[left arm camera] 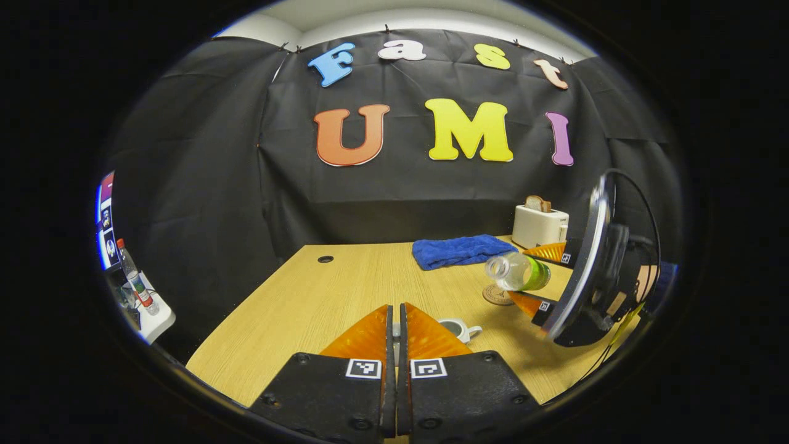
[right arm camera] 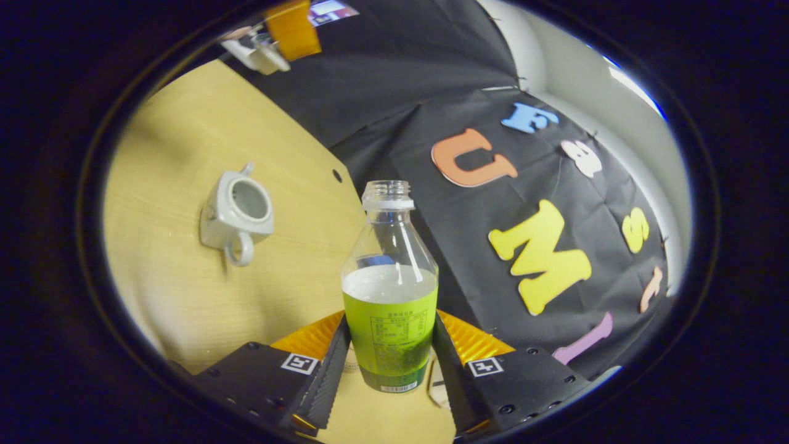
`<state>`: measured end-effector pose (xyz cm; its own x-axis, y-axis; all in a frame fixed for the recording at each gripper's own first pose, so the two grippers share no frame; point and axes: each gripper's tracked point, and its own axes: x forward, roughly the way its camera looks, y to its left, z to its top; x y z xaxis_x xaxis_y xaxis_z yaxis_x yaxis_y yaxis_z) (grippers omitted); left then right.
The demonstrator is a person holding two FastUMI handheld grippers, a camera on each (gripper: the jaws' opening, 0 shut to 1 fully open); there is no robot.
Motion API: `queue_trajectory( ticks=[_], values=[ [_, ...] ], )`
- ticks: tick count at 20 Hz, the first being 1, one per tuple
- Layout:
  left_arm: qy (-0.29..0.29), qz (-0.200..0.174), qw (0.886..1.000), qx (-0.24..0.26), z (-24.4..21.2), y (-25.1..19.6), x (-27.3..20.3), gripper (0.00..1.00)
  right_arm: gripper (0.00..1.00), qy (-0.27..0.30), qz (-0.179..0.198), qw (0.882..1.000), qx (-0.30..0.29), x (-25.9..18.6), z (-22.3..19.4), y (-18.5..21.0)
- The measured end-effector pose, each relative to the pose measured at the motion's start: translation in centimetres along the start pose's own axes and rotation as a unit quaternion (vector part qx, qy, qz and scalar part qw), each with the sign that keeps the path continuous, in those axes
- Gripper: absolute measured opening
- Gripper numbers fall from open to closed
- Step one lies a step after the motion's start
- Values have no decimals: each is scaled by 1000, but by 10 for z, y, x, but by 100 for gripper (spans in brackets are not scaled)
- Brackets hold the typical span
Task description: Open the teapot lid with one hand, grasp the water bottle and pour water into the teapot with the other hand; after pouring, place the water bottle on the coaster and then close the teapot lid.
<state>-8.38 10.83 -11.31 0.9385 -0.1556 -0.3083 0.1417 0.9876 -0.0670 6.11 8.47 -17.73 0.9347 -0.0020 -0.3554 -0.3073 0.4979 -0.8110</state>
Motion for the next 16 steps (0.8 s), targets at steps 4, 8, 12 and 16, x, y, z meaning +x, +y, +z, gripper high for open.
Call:
queue_trajectory(
  ticks=[4,8,12,16],
  values=[
    [-1,-2,1000,2,0,-2,-2,4,76,20,8,987,160,3,-10,-17],
    [-2,-2,1000,6,2,-3,-2,4,72,25,17,950,311,10,-18,-29],
    [-10,12,1000,5,6,2,1,4,73,27,3,923,384,31,-19,-45],
    [-10,13,1000,2,4,1,2,4,72,31,39,884,466,51,-22,-21]
  ],
)
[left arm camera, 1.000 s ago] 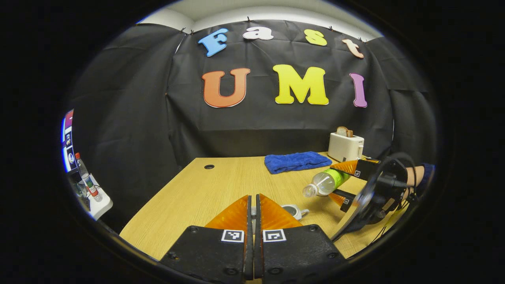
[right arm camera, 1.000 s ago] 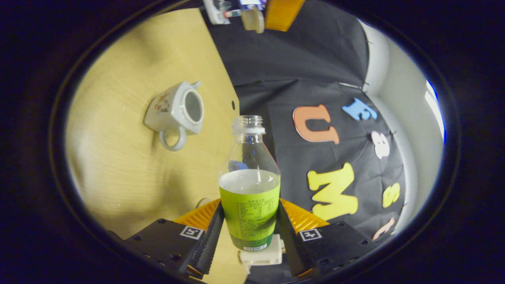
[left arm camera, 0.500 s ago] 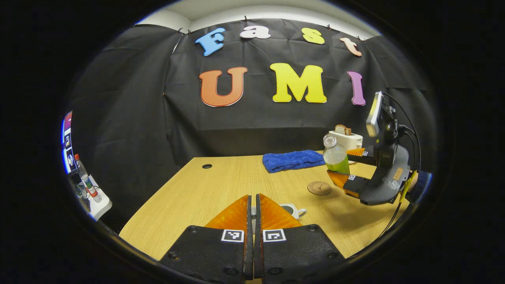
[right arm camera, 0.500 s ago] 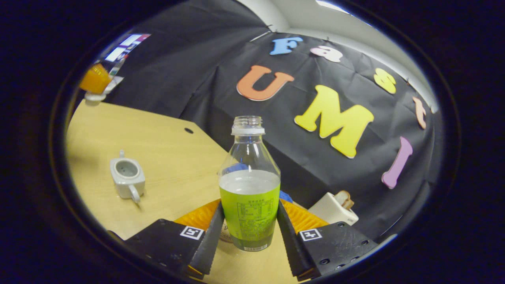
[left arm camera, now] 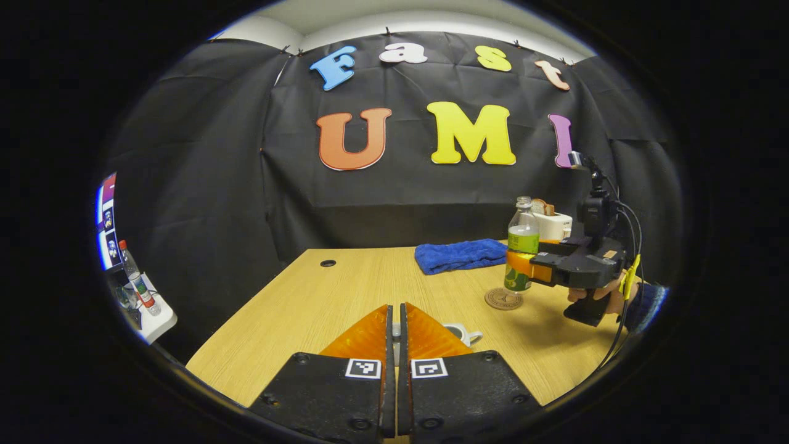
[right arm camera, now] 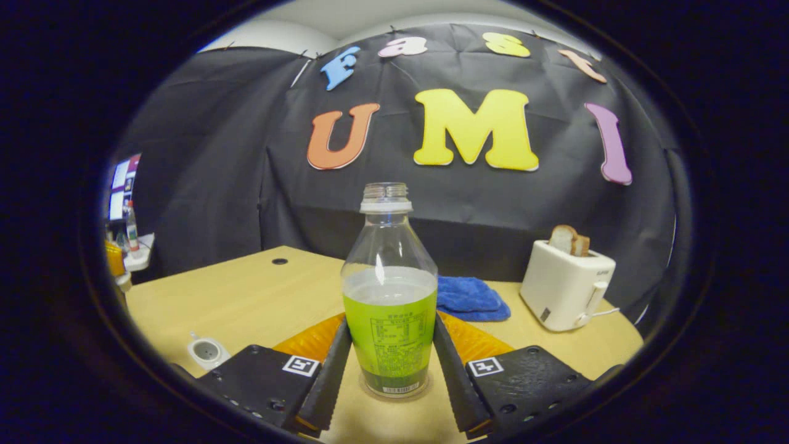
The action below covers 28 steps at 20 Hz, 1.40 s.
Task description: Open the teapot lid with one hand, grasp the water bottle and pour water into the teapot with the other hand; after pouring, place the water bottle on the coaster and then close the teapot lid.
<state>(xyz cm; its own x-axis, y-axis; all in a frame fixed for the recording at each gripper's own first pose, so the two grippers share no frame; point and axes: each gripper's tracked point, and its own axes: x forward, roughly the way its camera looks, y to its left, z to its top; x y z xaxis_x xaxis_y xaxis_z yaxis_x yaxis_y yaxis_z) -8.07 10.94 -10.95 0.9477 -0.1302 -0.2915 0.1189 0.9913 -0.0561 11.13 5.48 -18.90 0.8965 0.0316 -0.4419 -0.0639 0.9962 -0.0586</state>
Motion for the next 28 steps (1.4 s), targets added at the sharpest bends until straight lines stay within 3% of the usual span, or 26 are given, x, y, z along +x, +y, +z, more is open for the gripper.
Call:
queue_trajectory(
  ticks=[4,11,13,14,17,22,28],
  values=[
    [2,-1,1000,-1,-1,-1,2,4,72,-11,-35,997,62,18,-10,-25],
    [12,-1,1000,2,-6,-5,7,4,77,-2,-36,999,10,21,-29,-19],
    [8,-4,1000,5,-6,-8,5,4,85,-4,-37,999,4,17,-28,-20],
    [5,-5,1000,6,-3,-8,5,4,95,-10,-41,999,2,11,-24,-24],
    [-3,-5,1000,-2,0,-10,10,4,98,-18,-46,999,13,-6,-17,-28],
    [-25,-7,999,-18,8,-22,19,4,96,-53,-66,996,-15,-60,-2,-42],
    [-36,14,999,-30,6,-26,36,5,95,-88,-55,994,-24,-127,5,-45]
  ],
)
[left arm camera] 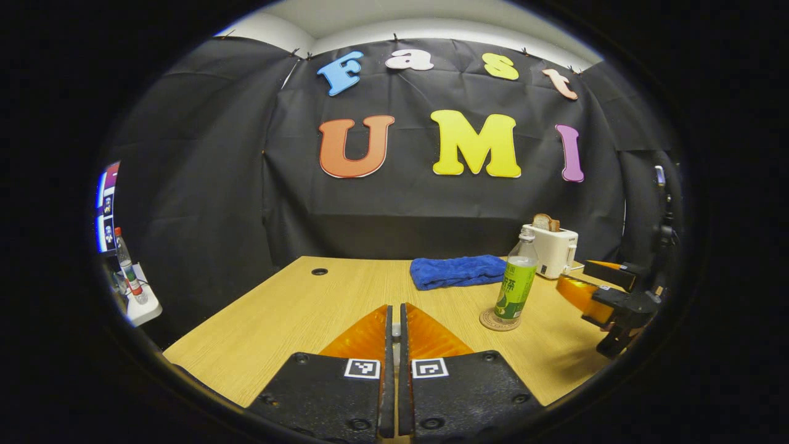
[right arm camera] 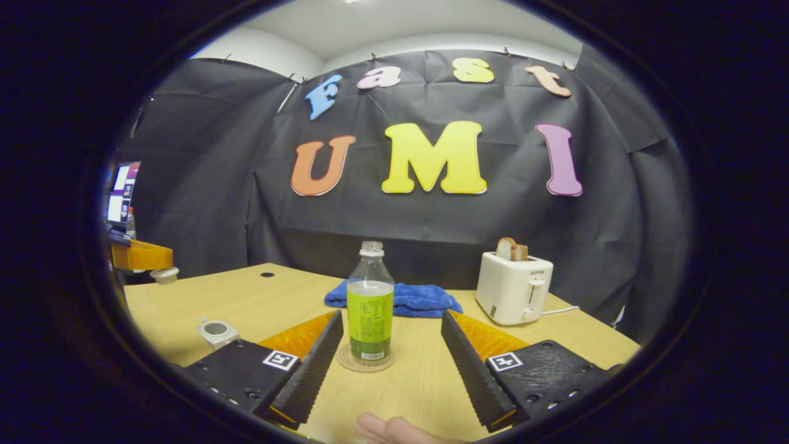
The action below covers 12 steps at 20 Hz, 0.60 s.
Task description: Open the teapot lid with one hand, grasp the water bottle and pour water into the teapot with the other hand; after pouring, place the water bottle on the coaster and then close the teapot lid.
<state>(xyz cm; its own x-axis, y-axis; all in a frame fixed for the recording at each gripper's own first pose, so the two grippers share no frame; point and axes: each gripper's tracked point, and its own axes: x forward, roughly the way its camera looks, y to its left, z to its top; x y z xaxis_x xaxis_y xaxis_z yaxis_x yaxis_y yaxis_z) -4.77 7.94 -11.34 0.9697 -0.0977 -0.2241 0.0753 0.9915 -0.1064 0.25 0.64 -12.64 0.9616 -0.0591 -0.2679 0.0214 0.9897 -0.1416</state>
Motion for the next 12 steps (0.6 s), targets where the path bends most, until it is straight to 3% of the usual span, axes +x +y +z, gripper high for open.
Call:
queue_trajectory(
  ticks=[4,12],
  values=[
    [-12,0,1000,-11,4,-5,12,5,95,-26,-5,1000,-15,-28,8,-15],
    [-13,-8,1000,-23,1,-15,43,5,95,-32,-8,999,16,-37,13,-37]
  ],
)
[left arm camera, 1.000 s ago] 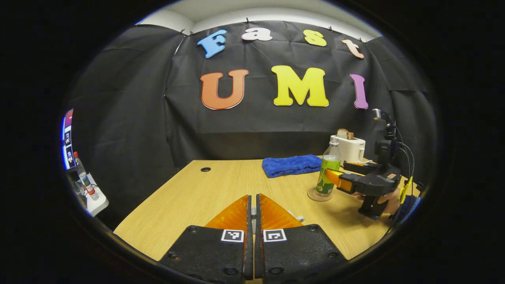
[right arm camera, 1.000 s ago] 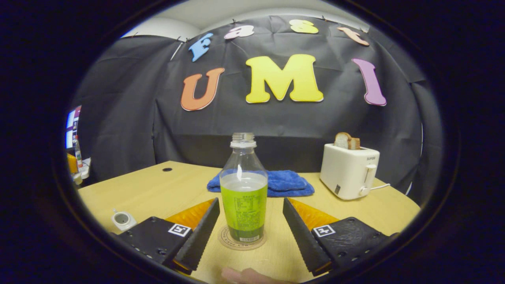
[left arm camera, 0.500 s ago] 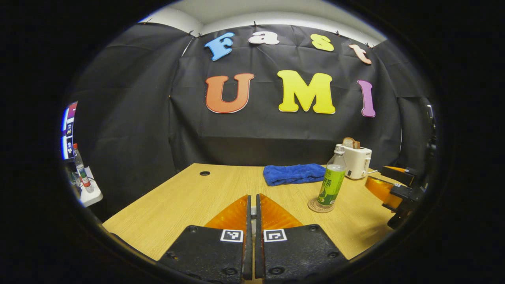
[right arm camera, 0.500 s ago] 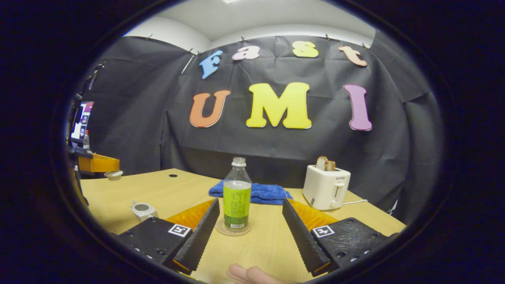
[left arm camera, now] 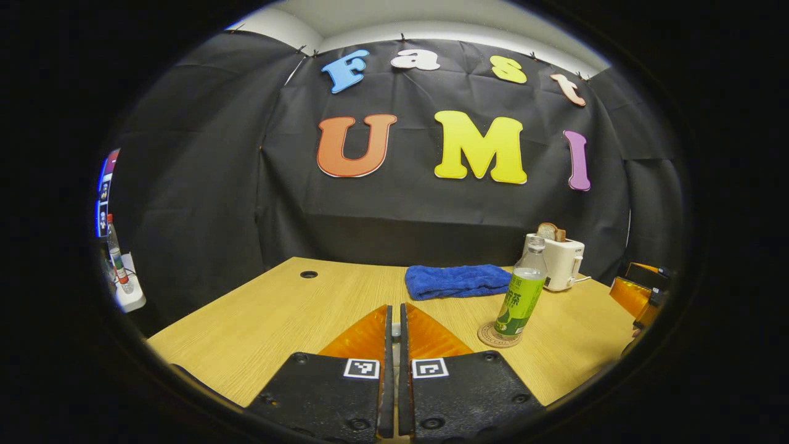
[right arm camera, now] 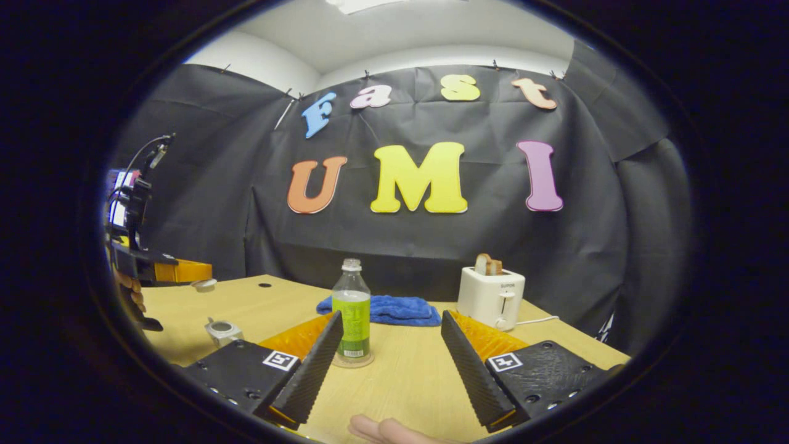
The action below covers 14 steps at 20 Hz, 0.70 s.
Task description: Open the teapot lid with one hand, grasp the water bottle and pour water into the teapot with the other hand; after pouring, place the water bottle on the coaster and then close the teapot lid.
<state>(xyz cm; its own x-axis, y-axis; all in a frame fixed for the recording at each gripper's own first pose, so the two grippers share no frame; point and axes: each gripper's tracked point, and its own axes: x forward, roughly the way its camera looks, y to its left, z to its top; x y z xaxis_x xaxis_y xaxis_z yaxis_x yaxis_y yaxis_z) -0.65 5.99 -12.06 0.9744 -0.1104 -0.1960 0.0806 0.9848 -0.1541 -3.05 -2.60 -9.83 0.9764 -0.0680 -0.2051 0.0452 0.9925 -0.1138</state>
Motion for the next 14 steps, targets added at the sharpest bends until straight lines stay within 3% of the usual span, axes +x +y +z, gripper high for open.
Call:
queue_trajectory(
  ticks=[8,14],
  values=[
    [-14,-27,999,16,-24,-19,4,5,95,2,-6,1000,25,5,-1,-13],
    [1,-30,1000,-4,-48,-17,4,5,95,-1,4,1000,20,3,0,-7]
  ],
)
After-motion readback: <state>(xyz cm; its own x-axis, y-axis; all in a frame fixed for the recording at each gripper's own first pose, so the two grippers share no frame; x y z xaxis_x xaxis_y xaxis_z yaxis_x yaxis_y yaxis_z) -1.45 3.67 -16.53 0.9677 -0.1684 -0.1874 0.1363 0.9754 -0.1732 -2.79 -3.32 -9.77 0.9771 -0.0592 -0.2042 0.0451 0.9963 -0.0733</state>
